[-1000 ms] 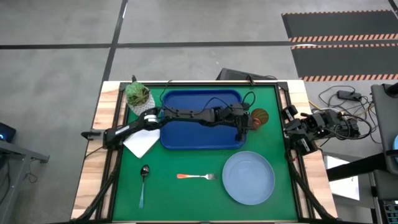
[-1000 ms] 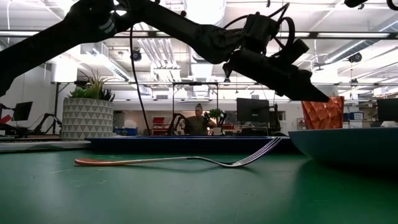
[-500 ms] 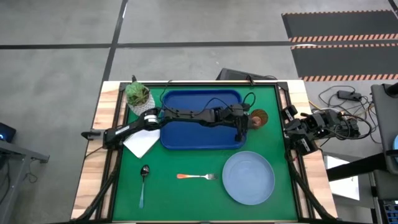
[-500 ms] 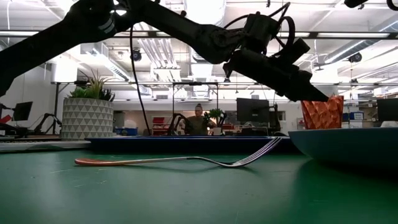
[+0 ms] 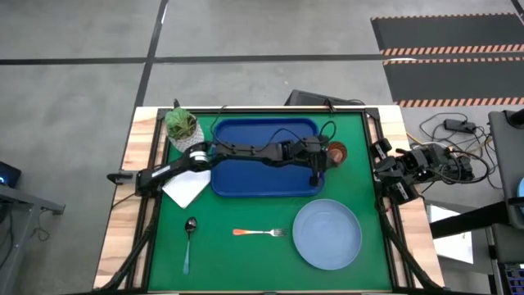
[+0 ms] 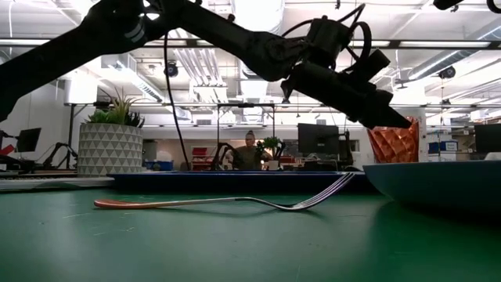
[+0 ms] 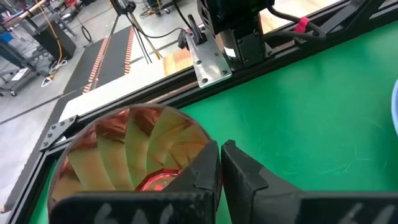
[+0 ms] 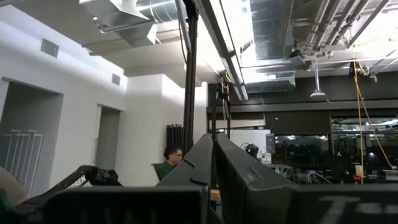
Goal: Pick and place plate/cup/fork/spoon on tray
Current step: Put the red cup on the blue tray
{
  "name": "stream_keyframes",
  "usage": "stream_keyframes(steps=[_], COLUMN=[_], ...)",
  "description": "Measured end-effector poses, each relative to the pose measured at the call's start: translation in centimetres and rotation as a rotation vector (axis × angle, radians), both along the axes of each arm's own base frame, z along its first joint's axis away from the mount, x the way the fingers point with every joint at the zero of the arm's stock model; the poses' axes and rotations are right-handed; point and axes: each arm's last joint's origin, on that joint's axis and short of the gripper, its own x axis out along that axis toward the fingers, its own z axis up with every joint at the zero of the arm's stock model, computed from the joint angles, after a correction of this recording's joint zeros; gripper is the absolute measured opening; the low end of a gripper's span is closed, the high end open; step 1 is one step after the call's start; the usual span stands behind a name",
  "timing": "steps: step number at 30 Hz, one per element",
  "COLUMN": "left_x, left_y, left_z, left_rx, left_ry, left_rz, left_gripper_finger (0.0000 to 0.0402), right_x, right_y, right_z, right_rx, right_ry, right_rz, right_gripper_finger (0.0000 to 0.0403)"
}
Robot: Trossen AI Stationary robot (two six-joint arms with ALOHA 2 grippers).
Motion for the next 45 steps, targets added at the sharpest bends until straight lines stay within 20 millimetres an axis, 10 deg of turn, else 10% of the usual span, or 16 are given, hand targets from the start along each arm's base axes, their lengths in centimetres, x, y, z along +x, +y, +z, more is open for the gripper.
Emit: stream_keyframes(steps=[19,29,45], left_x=[-0.1,-0.4,0.1], left_y=[1.6,3.2,3.1], left_z=[3.9,3.7,0.2], left_rx=[0.044,-0.014,-0.101], left_ry=[-0.205,-0.195,-0.155], left_rz=[0.091,0.121,0.14], left_gripper_finger=[0.0041,0.014,0.0109], right_x=[-0.2,-0.2,-0.1], right_y=[0.0,-0.1,-0.2], right_z=[0.3,0.3,0.4], right_rx=[0.036,0.049,0.111], right_ry=[0.001,0.005,0.026], right_rz=[0.024,0.012,0.01], right_gripper_finger=[0.0009,0.0009,0.0009])
